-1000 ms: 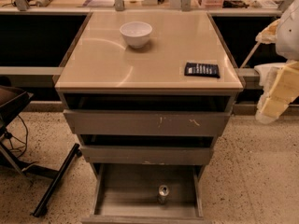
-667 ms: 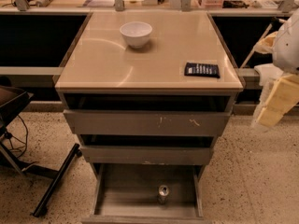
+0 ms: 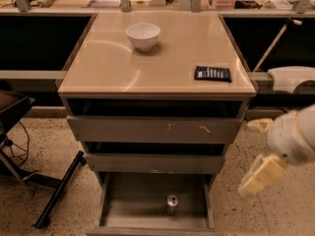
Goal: Pick redbull can from bottom drawer and place on counter
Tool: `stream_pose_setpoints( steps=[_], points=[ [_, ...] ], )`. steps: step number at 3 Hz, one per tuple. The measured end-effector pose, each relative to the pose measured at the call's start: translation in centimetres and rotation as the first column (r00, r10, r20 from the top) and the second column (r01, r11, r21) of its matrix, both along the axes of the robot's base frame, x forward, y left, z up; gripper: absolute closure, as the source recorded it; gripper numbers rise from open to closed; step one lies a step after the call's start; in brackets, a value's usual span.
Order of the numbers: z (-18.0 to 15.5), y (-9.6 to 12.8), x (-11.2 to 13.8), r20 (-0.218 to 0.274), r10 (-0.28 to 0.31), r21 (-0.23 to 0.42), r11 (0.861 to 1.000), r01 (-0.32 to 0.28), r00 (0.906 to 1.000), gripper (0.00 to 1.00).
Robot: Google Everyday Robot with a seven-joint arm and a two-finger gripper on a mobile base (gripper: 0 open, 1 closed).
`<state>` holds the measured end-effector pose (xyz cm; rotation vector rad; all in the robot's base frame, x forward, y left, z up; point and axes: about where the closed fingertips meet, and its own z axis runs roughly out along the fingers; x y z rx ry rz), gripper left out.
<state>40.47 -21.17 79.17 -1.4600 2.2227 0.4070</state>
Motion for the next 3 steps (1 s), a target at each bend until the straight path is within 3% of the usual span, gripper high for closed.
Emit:
stream_pose_setpoints(
  steps=[1,2,3],
  points=[
    [-8.0,-0.6,-1.7,-0.043,-0.098,0.153,0.983,0.103,0.9943,0.00],
    [-13.7,-2.0,-2.4,-0.085,-0.186,0.227,0.953,0.201,0.9789,0.00],
    [-14.7,-3.6,-2.4,-0.055,-0.236,0.195,0.950,0.243,0.9701,0.00]
  ],
)
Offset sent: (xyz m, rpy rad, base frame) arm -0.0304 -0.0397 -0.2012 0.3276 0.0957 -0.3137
